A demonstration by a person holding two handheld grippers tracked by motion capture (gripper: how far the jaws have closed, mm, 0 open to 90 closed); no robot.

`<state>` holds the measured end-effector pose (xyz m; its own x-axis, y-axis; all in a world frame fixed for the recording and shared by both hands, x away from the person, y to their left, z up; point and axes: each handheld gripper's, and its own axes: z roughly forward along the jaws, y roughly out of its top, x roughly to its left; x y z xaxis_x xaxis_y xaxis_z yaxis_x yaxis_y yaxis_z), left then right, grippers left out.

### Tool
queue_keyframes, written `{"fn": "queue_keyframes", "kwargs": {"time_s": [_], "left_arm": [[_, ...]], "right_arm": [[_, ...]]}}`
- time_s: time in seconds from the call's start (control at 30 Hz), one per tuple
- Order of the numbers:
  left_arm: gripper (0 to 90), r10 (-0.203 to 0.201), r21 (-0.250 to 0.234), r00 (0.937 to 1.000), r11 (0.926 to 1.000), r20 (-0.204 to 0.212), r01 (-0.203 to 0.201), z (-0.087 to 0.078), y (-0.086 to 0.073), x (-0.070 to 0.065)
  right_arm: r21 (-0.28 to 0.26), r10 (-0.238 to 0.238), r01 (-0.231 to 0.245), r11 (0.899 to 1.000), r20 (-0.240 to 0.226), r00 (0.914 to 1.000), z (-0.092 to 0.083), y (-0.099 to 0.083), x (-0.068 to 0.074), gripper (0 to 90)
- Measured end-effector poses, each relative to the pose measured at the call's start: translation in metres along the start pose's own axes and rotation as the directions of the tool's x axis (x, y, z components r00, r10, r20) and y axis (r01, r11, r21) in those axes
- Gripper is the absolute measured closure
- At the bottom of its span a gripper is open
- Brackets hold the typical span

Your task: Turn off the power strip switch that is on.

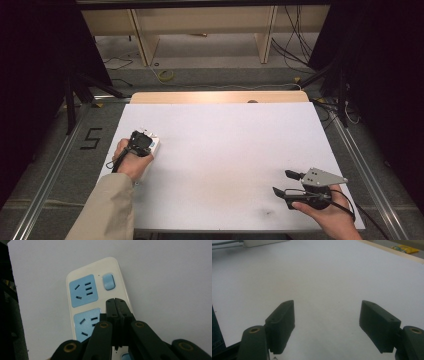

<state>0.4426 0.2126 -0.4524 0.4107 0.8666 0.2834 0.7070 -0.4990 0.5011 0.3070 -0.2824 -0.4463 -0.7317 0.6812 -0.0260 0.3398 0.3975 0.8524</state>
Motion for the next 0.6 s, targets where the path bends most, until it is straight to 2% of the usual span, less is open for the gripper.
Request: {"fn": "queue_keyframes", "kwargs": {"time_s": [0.23,0.3,0.6], "left_arm": [[90.0,0.001,-0.005,1.0,1.0,0.002,-0.001,0.0,-0.0002,0.0007],[89.9,-0.005,-0.022,1.0,0.9997,-0.004,0.004,-0.0019,0.0004,0.0016],[89.8,-0.01,-0.044,0.9999,0.999,0.004,0.01,-0.0026,-0.0004,0.0031]], "right_arm": [[0.0,0.003,-0.003,1.0,0.002,1.0,-0.0003,-0.0002,-0.0005,29.3],[0.0,0.003,-0.003,1.0,0.004,1.0,-0.0006,-0.0001,-0.0005,29.2],[-0.004,0.006,-0.006,1.0,0.004,1.0,-0.0008,-0.0004,-0.0015,29.1]]}}
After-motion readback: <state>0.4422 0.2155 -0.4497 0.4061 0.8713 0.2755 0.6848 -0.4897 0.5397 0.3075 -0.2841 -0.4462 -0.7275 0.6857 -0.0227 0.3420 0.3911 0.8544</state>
